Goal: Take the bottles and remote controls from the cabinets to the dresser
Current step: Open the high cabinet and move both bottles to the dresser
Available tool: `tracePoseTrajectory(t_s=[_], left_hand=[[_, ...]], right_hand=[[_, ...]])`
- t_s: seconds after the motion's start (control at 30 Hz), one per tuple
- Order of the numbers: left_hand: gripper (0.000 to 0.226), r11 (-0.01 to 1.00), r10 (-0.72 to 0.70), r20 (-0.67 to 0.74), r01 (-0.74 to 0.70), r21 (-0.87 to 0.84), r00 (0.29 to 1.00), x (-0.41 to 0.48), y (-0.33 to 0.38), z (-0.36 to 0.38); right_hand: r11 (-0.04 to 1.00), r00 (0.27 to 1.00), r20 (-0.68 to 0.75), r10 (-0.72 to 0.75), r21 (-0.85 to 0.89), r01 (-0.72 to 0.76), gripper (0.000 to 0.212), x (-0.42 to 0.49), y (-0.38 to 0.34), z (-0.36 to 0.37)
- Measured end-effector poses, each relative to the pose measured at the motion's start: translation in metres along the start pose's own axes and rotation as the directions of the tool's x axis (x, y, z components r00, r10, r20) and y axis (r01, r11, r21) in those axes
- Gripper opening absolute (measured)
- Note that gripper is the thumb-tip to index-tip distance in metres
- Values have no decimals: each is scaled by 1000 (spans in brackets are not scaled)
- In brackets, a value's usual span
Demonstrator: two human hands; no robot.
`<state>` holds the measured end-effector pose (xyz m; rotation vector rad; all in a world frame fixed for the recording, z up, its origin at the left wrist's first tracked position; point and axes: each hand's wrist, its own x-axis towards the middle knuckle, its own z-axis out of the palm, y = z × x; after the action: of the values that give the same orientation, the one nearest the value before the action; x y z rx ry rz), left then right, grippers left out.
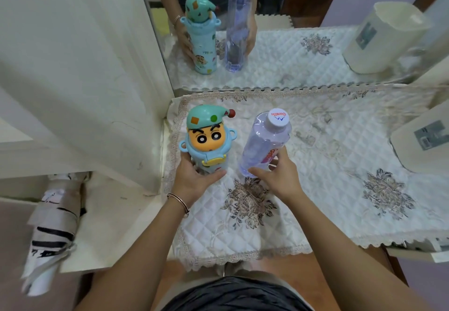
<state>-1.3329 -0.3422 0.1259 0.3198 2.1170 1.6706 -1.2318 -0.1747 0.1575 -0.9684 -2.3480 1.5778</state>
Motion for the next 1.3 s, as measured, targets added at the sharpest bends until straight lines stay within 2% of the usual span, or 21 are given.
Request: tracePoseTrajectory(t_s=[0.2, 0.37, 0.67, 0.93, 1.07, 1.3], left_hand=[[77, 998, 6, 66, -10, 56, 998, -4, 7, 5], [74, 999, 3, 15, -4, 51, 1000, -18, 7, 3], [77, 999, 4, 79, -8, 52, 997, -30, -2, 11], [79, 998, 31, 68, -35, 56, 997, -33, 5, 16], [81, 999, 15, 70, -18, 39, 997, -34, 6, 16], [68, 1000, -2, 70, 1, 15, 998, -39, 13, 20]], right_hand=[[1000, 999, 41, 6, -6, -6, 51, -6, 4, -8], [1000, 999, 51, 13, 16, -14, 56, -14, 4, -8], [998, 996, 79, -38, 44, 35, 57, -16, 7, -8], [998, 998, 1, -56, 24, 56, 48, -20, 12, -11], [998, 999, -8, -53, 30, 53, 56, -24, 14, -13], [997, 997, 42, -72, 0, 72, 67, -23, 9, -14]])
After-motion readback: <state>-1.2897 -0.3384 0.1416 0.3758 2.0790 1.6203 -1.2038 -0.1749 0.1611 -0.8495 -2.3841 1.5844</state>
